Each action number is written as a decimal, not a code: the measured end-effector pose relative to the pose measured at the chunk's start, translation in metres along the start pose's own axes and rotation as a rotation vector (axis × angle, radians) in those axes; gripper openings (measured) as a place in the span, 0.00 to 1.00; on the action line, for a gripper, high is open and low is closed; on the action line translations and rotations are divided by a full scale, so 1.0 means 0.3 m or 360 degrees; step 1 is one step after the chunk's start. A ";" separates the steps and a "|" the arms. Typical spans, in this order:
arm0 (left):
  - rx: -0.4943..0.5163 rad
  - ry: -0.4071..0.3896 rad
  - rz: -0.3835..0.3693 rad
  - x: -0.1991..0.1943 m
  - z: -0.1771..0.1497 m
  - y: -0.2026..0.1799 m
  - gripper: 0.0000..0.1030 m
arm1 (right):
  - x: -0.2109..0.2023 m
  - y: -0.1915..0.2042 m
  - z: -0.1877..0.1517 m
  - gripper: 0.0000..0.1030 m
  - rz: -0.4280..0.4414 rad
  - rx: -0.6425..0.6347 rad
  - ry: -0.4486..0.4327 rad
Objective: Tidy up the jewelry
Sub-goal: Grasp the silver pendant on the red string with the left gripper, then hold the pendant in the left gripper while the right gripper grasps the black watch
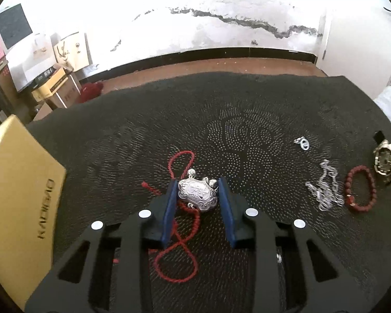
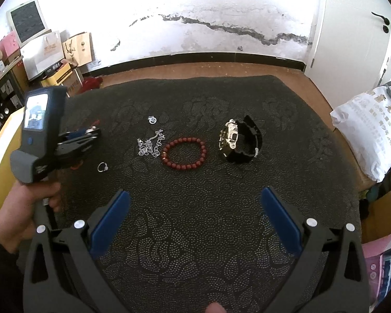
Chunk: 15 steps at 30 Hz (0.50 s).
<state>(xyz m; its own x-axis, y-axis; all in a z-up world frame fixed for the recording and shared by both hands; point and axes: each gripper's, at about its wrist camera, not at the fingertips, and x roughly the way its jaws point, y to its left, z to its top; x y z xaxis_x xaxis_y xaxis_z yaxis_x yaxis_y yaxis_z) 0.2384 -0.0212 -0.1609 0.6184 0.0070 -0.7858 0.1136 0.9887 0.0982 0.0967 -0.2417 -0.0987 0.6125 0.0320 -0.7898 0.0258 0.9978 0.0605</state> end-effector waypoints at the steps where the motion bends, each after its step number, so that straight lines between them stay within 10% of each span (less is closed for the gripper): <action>1: 0.0004 -0.0007 -0.0003 -0.023 0.002 0.007 0.31 | -0.003 -0.009 0.000 0.94 0.0008 0.0003 0.0001; 15: -0.0008 -0.0007 -0.0089 -0.336 -0.114 0.072 0.31 | 0.153 -0.188 0.043 0.94 -0.0125 0.0130 0.0142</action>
<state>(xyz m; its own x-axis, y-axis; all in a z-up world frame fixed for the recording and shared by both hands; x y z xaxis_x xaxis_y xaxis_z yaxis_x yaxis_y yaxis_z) 0.1518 0.0047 -0.1005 0.6146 -0.0489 -0.7874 0.1440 0.9883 0.0511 0.1336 -0.2972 -0.1306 0.5335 -0.0372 -0.8450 0.1372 0.9896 0.0431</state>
